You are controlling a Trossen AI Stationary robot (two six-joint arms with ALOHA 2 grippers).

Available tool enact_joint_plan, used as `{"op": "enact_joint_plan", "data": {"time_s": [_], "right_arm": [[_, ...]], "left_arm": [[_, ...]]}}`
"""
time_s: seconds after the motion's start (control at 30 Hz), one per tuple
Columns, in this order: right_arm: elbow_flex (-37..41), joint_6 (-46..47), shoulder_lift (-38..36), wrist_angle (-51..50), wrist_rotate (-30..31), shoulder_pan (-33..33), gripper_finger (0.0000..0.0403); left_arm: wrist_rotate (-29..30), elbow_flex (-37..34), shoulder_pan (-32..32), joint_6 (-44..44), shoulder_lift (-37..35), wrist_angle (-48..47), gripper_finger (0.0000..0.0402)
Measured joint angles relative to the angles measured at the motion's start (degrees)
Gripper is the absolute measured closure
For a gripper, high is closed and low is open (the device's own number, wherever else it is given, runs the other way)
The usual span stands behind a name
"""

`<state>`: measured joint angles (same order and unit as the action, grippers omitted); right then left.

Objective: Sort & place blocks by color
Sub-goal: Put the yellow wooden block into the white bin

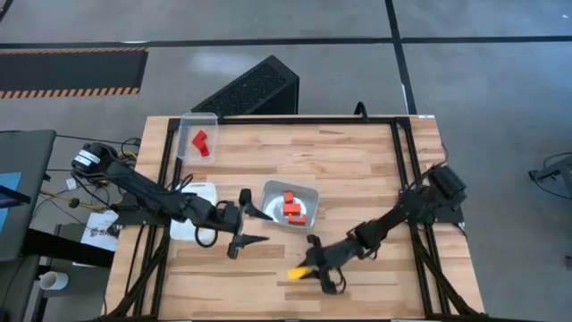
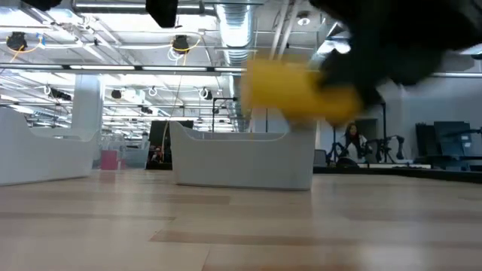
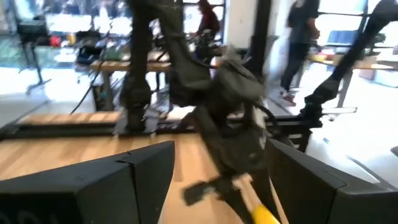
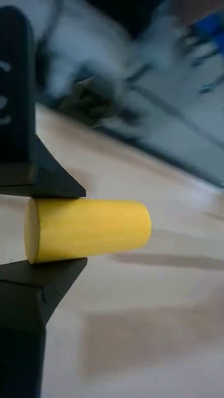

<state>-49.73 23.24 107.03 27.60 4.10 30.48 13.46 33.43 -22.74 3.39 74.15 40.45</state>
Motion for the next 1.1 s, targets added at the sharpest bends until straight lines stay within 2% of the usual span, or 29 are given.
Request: {"op": "enact_joint_plan", "data": {"time_s": [0.17,0.33,0.47,0.6,0.7,0.83,0.97,1.1], "right_arm": [[-0.16,1.10,-8.87,-1.01,0.38,-3.23,0.0272],[-0.16,0.95,-14.38,-0.16,0.59,-6.59,0.0275],[-0.16,0.93,-15.92,2.28,0.74,-8.98,0.0280],[-0.16,1.80,-15.86,8.00,-1.00,-10.90,0.0273],[-0.20,2.56,-15.81,8.26,-2.72,-12.53,0.0271],[-0.20,2.91,-15.81,8.27,-3.38,-13.79,0.0277],[-0.20,3.77,-15.81,8.08,-5.54,-14.14,0.0274],[-0.20,3.90,-15.81,7.03,-5.64,-13.97,0.0261]], "left_arm": [[1.90,0.09,-1.40,-4.23,0.00,0.70,0.0142],[3.85,0.09,-2.01,-7.32,0.00,0.12,0.0124],[4.74,0.64,-3.07,-9.82,0.32,0.03,0.0117],[8.27,3.36,-4.72,-14.25,2.58,-0.02,0.0115],[12.13,4.86,-5.02,-17.92,5.51,-1.15,0.0115],[12.94,6.92,-4.47,-19.69,8.91,-1.00,0.0116],[12.88,7.95,-3.89,-19.73,10.47,-1.09,0.0131],[12.80,8.11,-3.87,-20.28,10.38,-0.86,0.0198]]}}
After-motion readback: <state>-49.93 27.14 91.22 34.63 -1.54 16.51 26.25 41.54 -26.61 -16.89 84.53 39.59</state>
